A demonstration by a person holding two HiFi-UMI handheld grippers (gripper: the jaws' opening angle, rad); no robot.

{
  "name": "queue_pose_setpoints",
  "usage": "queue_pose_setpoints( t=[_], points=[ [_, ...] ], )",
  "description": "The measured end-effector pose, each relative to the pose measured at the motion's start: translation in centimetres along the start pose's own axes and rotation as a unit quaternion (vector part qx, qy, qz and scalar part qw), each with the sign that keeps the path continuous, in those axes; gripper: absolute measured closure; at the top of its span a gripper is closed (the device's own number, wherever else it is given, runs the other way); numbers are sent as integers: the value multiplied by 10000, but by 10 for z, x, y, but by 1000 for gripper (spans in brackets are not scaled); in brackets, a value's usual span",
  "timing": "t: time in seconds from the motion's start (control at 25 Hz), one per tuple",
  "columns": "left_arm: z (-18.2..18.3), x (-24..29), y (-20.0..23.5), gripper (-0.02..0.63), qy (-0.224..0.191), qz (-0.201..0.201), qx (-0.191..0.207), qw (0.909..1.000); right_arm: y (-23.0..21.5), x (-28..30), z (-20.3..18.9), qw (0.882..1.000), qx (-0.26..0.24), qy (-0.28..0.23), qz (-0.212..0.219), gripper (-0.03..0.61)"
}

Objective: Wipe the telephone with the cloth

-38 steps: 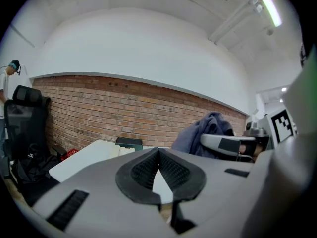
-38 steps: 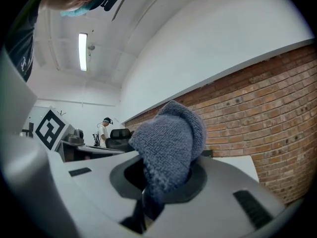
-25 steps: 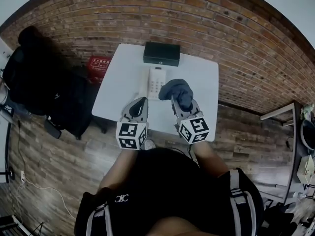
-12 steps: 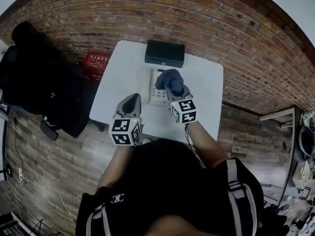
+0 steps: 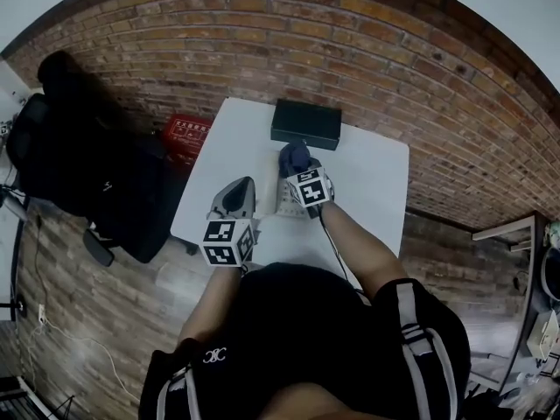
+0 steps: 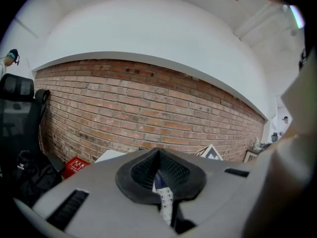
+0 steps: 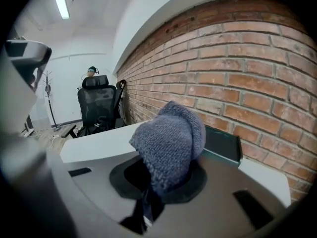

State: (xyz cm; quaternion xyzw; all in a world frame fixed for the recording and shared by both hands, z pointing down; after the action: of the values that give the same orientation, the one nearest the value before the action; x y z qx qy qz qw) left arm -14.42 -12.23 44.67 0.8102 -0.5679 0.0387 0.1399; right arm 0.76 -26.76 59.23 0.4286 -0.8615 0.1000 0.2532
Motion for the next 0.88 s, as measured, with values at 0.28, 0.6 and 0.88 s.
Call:
queue_pose_setpoints(
  t=[0.28,0.6,0.88],
  points=[
    [-3,14,-4,618,160,-122,0,9998,6,28,-11,9980,-296,545,83,546],
    [-6,18,4,618,206,-105,-26,9997,11,36,-23,9958,-287,829,258,546],
    [-10,20,2,618,274,-151,-48,9995,13,39,-30,9952,-208,880,368,546]
  ],
)
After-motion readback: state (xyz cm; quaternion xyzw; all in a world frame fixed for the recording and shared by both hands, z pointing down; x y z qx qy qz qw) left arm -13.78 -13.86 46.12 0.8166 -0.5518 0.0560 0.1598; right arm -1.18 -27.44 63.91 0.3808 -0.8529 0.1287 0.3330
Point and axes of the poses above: the fingertips, and each gripper's own axes: x forward along the fingers, y to its left, z out of its top, the point moved 7 cm from there along -x, backward along the fingers, and after that the axes turned 2 degrees about -y, right-handed, at the moved point
